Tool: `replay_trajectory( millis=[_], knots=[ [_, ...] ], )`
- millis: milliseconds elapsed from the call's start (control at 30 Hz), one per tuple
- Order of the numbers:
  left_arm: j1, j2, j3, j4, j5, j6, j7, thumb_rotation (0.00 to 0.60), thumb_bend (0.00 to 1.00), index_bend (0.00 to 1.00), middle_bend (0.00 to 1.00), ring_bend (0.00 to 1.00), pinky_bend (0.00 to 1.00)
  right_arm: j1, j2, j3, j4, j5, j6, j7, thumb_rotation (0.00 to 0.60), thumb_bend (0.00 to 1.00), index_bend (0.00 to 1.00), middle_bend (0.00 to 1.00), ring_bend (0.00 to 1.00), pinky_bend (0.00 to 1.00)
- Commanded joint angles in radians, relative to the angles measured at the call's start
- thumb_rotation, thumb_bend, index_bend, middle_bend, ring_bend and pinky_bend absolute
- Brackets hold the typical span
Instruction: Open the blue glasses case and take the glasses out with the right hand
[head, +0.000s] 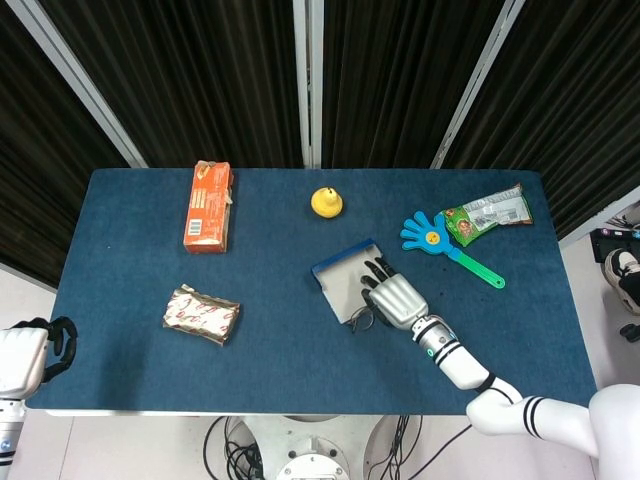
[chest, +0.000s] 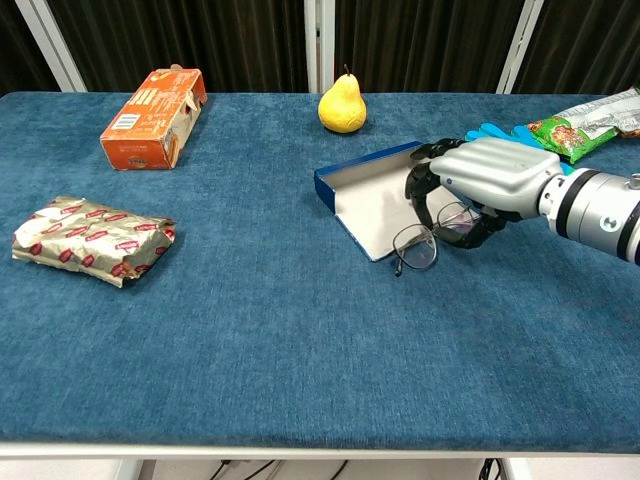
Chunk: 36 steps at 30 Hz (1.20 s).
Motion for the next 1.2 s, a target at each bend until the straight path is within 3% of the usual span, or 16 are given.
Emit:
replay_trajectory(
  millis=[33, 300, 567, 933, 1033, 1167, 1200],
  knots=[
    [0.000, 0.000, 0.000, 0.000, 0.000, 0.000, -0.001, 0.600, 0.36, 0.69, 0.71, 0.55, 0.56, 0.001, -0.003, 0.004, 0.004, 0.003, -0.001, 0.000, 0.600, 0.40, 0.58, 0.26, 0.00, 0.00],
    [0.000, 0.000, 0.000, 0.001, 0.000, 0.000, -0.001, 0.600, 0.36, 0.69, 0.71, 0.55, 0.56, -0.003, 0.015, 0.002, -0.019, -0.025, 0.025, 0.011, 0.600, 0.43, 0.69, 0.31, 0.00, 0.00],
    [0.000, -0.001, 0.000, 0.000, 0.001, 0.001, 0.002, 0.600, 0.36, 0.69, 0.71, 0.55, 0.56, 0.012, 0.095, -0.024, -0.161, -0.133, 0.055, 0.013, 0.600, 0.44, 0.72, 0.33, 0.00, 0.00],
    [0.001, 0.000, 0.000, 0.001, 0.000, 0.001, -0.001, 0.600, 0.36, 0.69, 0.71, 0.55, 0.56, 0.098, -0.036, -0.022, -0.158, -0.147, -0.062, -0.052, 0.600, 0.44, 0.70, 0.30, 0.00, 0.00],
    [0.001, 0.001, 0.001, 0.001, 0.002, 0.001, -0.005, 0.600, 0.36, 0.69, 0.71, 0.55, 0.56, 0.111, -0.070, -0.016, -0.143, -0.135, -0.079, -0.088, 0.600, 0.44, 0.62, 0.27, 0.00, 0.00],
    [0.001, 0.002, 0.001, 0.002, 0.002, 0.000, -0.010, 0.600, 0.36, 0.69, 0.71, 0.55, 0.56, 0.108, -0.079, -0.016, -0.150, -0.125, -0.069, -0.133, 0.600, 0.39, 0.26, 0.21, 0.00, 0.00],
    [0.001, 0.002, 0.001, 0.002, 0.003, 0.000, -0.010, 0.600, 0.36, 0.69, 0.71, 0.55, 0.56, 0.104, -0.074, -0.017, -0.156, -0.123, -0.062, -0.139, 0.600, 0.39, 0.21, 0.21, 0.00, 0.00]
  ],
)
